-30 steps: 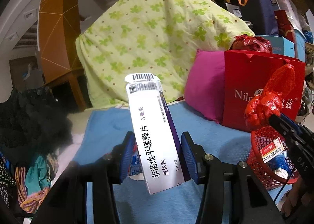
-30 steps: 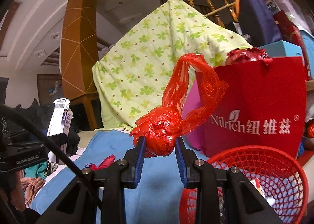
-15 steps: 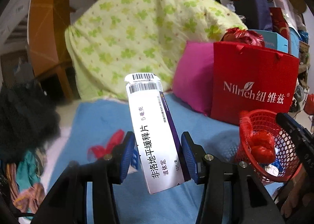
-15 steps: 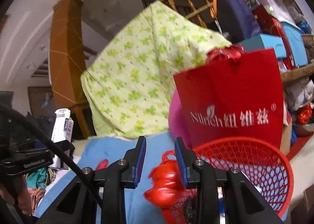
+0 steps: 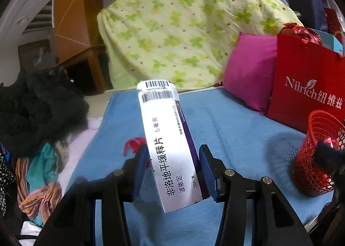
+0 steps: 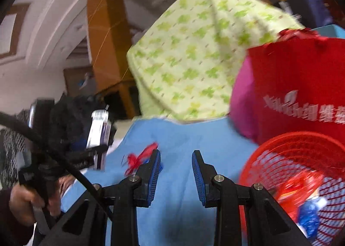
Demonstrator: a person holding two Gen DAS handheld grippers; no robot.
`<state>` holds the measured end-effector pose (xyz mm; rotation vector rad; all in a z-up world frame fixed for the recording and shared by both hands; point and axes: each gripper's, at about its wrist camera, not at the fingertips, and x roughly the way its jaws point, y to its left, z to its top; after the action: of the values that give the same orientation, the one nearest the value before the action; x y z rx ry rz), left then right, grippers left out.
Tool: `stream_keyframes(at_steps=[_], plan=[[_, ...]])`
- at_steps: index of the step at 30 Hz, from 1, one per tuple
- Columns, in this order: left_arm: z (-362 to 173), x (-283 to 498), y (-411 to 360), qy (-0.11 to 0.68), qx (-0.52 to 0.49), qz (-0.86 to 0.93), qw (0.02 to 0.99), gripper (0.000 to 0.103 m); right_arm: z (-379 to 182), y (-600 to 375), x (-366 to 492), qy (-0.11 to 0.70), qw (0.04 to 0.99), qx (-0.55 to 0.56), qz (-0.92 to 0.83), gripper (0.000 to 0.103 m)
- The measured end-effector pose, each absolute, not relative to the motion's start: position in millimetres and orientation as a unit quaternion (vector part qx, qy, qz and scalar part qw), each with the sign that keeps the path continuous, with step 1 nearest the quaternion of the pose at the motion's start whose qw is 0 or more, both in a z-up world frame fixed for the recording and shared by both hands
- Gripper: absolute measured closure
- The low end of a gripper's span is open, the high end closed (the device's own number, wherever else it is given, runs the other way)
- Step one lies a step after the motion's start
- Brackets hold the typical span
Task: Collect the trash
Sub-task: 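Carry the white medicine box over the red basket and open the left tool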
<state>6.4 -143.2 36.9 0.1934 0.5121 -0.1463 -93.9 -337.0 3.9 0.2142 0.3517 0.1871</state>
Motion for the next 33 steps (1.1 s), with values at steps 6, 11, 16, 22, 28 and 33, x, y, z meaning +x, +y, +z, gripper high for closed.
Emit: stream_keyframes(at_steps=[6,11,16,22,28,33], plan=[[57.9,0.9,-141.2,0.240,0.090,-0.098,0.962,0.052,-30.0,-302.5,-60.3,0.285,0.949,0.092,0.102,0.036],[89.8,-7.3,-176.3,0.230,0.111,-0.184,0.949,0.052,-72.2,-294.1,-44.5,0.389,0.904,0.134,0.113,0.037],[114.2,-4.2,-236.8,0.272,0.141,-0.316,0.898,0.051,-106.7,-300.8,-41.3,0.455,0.862,0.194,0.109,0.037],[111.9,0.8,-325.7,0.315,0.207,-0.431,0.820,0.051,-110.5,-309.6,-42.2,0.463,0.856,0.207,0.101,0.037],[93.7,-8.4,-375.8,0.315,0.266,-0.442,0.796,0.041,-107.8,-309.5,-41.2,0.461,0.857,0.204,0.109,0.037],[101.1,8.0,-326.1,0.306,0.206,-0.419,0.830,0.036,-104.0,-310.0,-38.8,0.451,0.862,0.205,0.109,0.037]])
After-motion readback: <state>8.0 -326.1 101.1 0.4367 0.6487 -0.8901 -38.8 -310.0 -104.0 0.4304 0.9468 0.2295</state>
